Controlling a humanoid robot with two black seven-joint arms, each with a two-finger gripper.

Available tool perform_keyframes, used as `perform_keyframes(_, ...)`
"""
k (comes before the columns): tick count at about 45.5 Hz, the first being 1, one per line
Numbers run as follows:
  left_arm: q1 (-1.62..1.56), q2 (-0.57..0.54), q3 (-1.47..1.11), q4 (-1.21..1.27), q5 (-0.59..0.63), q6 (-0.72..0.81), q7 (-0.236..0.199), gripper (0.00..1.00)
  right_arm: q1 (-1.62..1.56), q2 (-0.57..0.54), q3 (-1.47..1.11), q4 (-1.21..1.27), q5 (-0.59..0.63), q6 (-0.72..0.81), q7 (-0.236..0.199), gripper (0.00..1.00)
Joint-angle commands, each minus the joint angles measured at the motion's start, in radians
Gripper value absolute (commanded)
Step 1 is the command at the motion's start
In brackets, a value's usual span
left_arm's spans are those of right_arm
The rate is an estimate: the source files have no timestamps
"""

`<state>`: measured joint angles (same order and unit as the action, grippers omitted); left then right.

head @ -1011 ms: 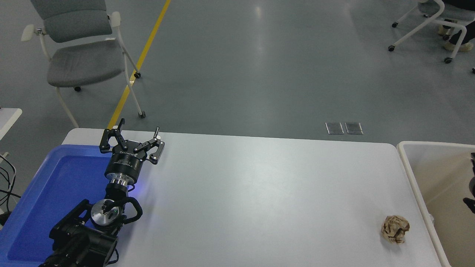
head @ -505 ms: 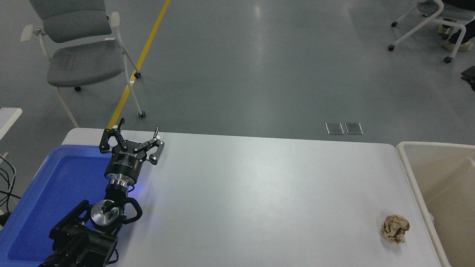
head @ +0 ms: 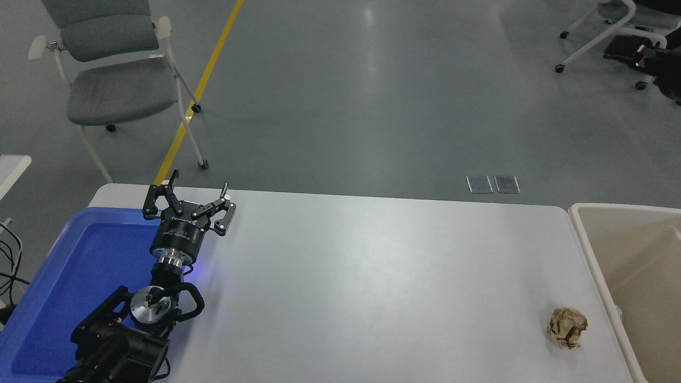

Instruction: Pick up foil plate and place in dustbin

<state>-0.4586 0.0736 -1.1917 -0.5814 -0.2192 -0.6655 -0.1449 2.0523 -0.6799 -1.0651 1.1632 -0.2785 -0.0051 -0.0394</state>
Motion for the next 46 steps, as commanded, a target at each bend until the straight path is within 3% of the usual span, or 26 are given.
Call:
perform_keyframes(1, 0.0, 0.0, 0.0, 0.0, 0.0, 0.0, -0.001, 0.99, 0.176, 0.169, -0.138, 0.118, 0.01, 0.066, 0.0, 1.0)
perform_keyframes(10, 0.0, 0.0, 0.0, 0.0, 0.0, 0.0, -0.001, 0.99, 0.275, 0.307, -0.144, 0.171, 0.125, 0.177, 0.0, 1.0)
perform_keyframes(20, 0.0, 0.0, 0.0, 0.0, 0.0, 0.0, -0.001, 0.99, 0.301, 0.427, -0.147, 0.187, 0.168, 0.32, 0.0, 1.0)
perform_keyframes(46, 0.0, 0.0, 0.0, 0.0, 0.0, 0.0, -0.001, 0.99, 0.287, 0.464, -0.23, 0.493, 0.183, 0.329, 0.001, 1.0)
